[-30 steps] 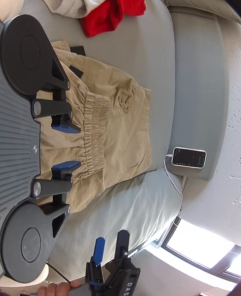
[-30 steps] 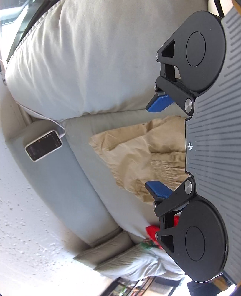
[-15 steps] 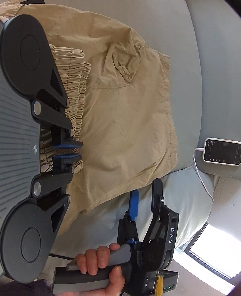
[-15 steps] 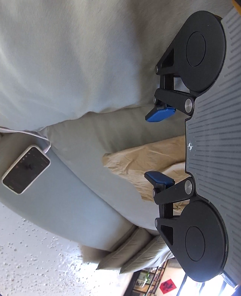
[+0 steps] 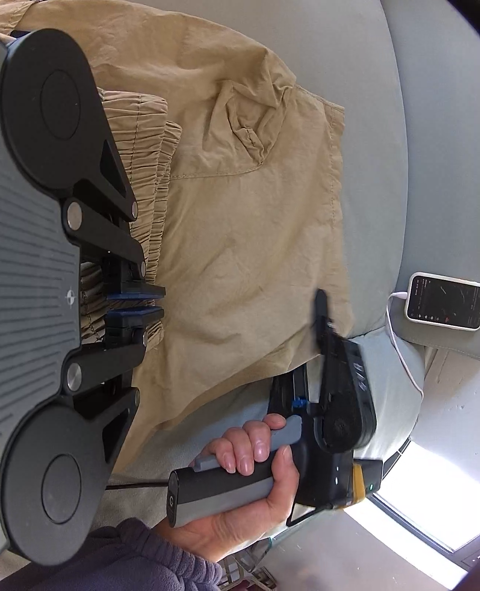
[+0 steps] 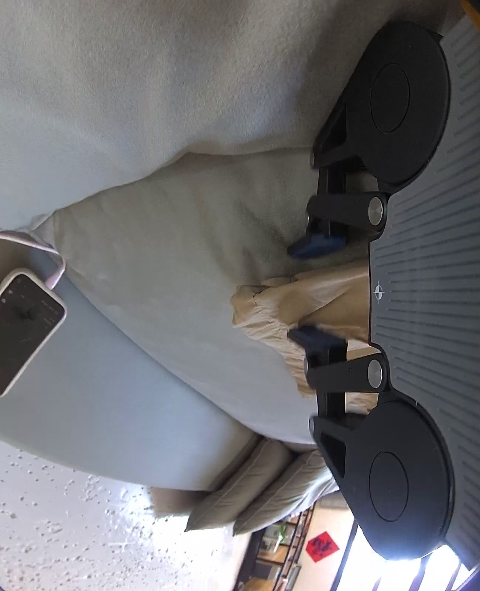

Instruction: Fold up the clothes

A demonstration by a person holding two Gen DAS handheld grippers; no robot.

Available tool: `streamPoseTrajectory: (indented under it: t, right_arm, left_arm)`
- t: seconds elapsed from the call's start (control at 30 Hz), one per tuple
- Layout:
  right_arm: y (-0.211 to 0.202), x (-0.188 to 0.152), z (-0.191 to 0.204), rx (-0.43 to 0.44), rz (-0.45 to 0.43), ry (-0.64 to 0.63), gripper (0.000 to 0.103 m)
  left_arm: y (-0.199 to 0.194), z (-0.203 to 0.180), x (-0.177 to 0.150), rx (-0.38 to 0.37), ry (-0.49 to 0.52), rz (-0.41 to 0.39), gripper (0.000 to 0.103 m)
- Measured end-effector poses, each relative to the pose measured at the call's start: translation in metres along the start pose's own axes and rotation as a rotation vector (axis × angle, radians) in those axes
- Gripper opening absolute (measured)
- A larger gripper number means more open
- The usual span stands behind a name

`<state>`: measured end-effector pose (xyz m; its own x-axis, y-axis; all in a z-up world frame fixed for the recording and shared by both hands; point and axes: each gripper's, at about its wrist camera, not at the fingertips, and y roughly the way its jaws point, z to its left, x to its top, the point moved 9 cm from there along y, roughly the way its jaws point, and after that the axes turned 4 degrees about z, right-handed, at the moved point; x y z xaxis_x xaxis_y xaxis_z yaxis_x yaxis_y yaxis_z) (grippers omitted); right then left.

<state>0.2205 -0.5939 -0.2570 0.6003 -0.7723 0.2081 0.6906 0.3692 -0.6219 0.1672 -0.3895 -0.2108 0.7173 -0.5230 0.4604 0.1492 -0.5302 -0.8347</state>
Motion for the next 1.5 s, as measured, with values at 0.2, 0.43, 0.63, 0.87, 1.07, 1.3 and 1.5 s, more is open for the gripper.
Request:
streamPoseTrajectory:
  t: [0.2, 0.43, 0.63, 0.87, 1.07, 1.3, 1.5]
  right_arm:
    - [-0.027, -0.006, 0.043, -0.058, -0.115, -0.207, 0.006]
    - [-0.091, -0.043, 0.127, -0.071, -0.254, -0.508, 0.005]
    - [-0.145, -0.111, 0.161, -0.097, -0.313, -0.737, 0.005]
    - [-0.175, -0.210, 0.166, -0.167, -0.288, -1.009, 0.005]
    - [-0.182, -0.285, 0.132, -0.230, -0.181, -1.116, 0.005]
    - [-0.170, -0.317, 0.092, -0.323, -0.090, -1.159, 0.012]
    - [-0.177, -0.355, 0.092, -0.345, 0.052, -1.250, 0.019]
  left_arm:
    - [0.000, -0.002, 0.001, 0.011, 0.018, -0.001, 0.012]
    - [-0.042, -0.003, 0.010, 0.086, -0.036, -0.097, 0.011]
    - [-0.150, 0.008, -0.019, 0.075, -0.111, -0.253, 0.026]
    - [-0.216, 0.053, -0.069, 0.059, -0.325, -0.339, 0.029]
    - [-0.239, 0.053, -0.106, -0.034, -0.375, -0.332, 0.033]
    - [-0.220, 0.053, -0.110, -0.003, -0.346, -0.316, 0.035]
    - [-0.196, 0.043, -0.106, 0.039, -0.285, -0.248, 0.035]
